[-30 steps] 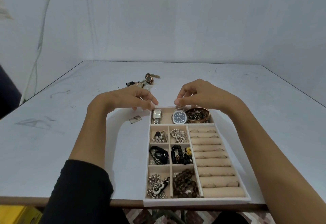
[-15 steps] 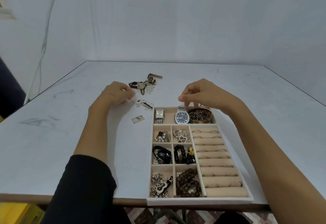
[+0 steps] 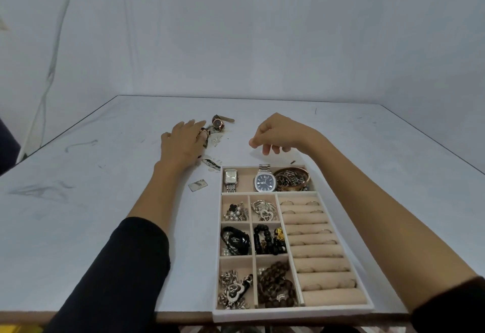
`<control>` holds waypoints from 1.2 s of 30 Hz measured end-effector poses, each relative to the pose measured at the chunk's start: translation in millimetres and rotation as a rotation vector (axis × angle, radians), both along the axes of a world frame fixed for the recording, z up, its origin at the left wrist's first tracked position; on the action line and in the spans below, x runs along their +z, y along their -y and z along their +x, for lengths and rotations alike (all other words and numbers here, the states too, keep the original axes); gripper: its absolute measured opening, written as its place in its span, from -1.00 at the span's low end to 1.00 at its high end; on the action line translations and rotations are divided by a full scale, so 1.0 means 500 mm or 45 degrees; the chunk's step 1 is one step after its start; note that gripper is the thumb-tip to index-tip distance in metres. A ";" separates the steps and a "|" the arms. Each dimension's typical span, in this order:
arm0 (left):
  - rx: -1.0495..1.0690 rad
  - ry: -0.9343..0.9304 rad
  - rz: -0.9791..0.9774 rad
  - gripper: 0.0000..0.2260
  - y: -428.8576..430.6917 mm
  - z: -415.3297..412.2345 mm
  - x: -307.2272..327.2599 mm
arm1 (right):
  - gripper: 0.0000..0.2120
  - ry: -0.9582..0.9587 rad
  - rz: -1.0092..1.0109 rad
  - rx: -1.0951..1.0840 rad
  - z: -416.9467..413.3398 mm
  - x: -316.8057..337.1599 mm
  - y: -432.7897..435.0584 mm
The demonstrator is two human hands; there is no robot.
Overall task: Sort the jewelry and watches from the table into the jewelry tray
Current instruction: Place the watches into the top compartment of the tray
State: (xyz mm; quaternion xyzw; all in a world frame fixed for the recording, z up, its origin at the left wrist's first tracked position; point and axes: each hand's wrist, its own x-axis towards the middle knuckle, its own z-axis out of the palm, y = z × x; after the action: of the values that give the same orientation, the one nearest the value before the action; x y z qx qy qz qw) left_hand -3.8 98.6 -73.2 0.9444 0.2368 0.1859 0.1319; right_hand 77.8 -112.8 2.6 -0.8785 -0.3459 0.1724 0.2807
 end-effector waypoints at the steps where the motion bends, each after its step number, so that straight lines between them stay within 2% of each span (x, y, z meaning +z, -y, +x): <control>1: 0.016 0.033 -0.008 -0.66 -0.003 0.000 -0.001 | -0.82 0.012 -0.016 -0.002 0.006 0.004 -0.014; 5: 0.075 0.156 -0.040 -0.80 -0.001 -0.002 0.005 | -0.84 0.057 -0.037 -0.045 0.031 0.017 -0.065; 7: 0.096 0.139 -0.027 -0.78 0.000 -0.002 0.007 | -0.89 0.073 -0.012 -0.091 0.041 0.015 -0.093; 11: 0.153 0.014 -0.002 -0.60 0.000 -0.001 0.010 | -0.88 0.127 -0.012 -0.159 0.059 -0.007 -0.150; 15: 0.178 0.024 -0.010 -0.69 -0.003 -0.005 0.014 | -0.83 0.215 0.002 -0.208 0.077 -0.027 -0.203; 17: 0.148 0.109 -0.089 -0.76 -0.004 -0.008 0.016 | -0.89 0.265 0.018 -0.244 0.084 -0.037 -0.224; 21: 0.108 0.248 -0.338 -0.74 -0.008 -0.008 0.022 | -0.74 0.401 0.009 -0.340 0.086 -0.056 -0.254; 23: 0.096 0.309 -0.468 -0.72 -0.011 -0.006 0.027 | -0.83 0.402 -0.020 -0.344 0.086 -0.064 -0.268; 24: 0.095 0.330 -0.527 -0.70 -0.014 -0.006 0.029 | -0.79 0.393 -0.044 -0.344 0.090 -0.069 -0.275; 27: 0.103 0.377 -0.678 -0.69 -0.022 -0.007 0.030 | -0.47 0.359 -0.102 -0.378 0.103 -0.091 -0.291; 29: 0.118 0.403 -0.763 -0.73 -0.027 -0.009 0.029 | -0.41 0.392 -0.116 -0.399 0.106 -0.099 -0.299; 32: 0.122 0.418 -0.814 -0.72 -0.035 -0.007 0.028 | -0.46 0.435 -0.156 -0.374 0.110 -0.098 -0.306; 36: 0.109 0.431 -0.841 -0.62 -0.032 -0.009 0.029 | -0.75 0.342 -0.049 -0.314 0.106 -0.080 -0.307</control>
State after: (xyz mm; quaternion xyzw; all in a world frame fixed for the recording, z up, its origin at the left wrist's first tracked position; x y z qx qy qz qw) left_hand -8.4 114.7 -58.9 0.7960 0.2982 0.2583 0.4590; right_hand 131.0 40.6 -37.6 -0.9346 -0.2666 0.0245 0.2340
